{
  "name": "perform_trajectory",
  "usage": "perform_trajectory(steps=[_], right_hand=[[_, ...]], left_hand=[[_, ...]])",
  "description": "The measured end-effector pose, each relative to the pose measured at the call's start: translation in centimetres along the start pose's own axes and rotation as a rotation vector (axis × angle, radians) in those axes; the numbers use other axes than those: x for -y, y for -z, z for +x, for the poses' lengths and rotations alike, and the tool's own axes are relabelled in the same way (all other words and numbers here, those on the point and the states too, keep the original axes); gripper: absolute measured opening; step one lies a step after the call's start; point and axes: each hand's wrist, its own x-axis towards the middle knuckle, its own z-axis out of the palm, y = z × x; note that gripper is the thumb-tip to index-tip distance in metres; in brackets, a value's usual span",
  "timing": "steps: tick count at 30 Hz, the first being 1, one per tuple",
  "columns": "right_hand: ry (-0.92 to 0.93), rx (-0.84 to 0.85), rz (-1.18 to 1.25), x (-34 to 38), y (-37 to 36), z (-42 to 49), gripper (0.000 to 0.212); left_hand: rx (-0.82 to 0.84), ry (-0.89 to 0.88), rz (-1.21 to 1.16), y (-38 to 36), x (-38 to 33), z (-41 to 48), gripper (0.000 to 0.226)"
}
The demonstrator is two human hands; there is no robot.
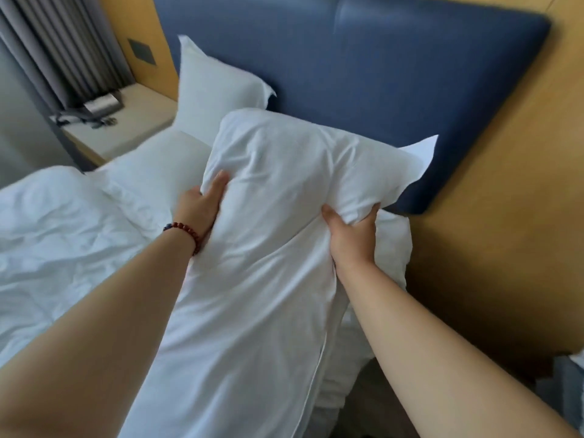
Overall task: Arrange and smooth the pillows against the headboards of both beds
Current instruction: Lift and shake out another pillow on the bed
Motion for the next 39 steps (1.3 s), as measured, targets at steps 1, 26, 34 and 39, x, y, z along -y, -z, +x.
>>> perform_trajectory(steps=[1,26,34,39], right_hand=[[0.037,0.015,0.032,0.7,-0.3,0.5,0.102],[0.068,-0.018,0.025,-3.9,-4.1,26.4,0.095],[-0.078,0.134,-0.057,-9.9,-3.8,22.3,0.108],[-0.165,0.156,-0.211,-12.0,-4.3,19.6,0.109]], left_hand=[[-0.042,-0.024,0.006,0.6,-0.9,0.2,0.065],[0.062,-0.100,0.312,-20.5,-4.6,19.6,0.087],[0.218,-0.116,0.674,-20.8,3.2,14.6,0.087],[0.092,-0.077,0.684,-18.9,5.0,12.6,0.075]])
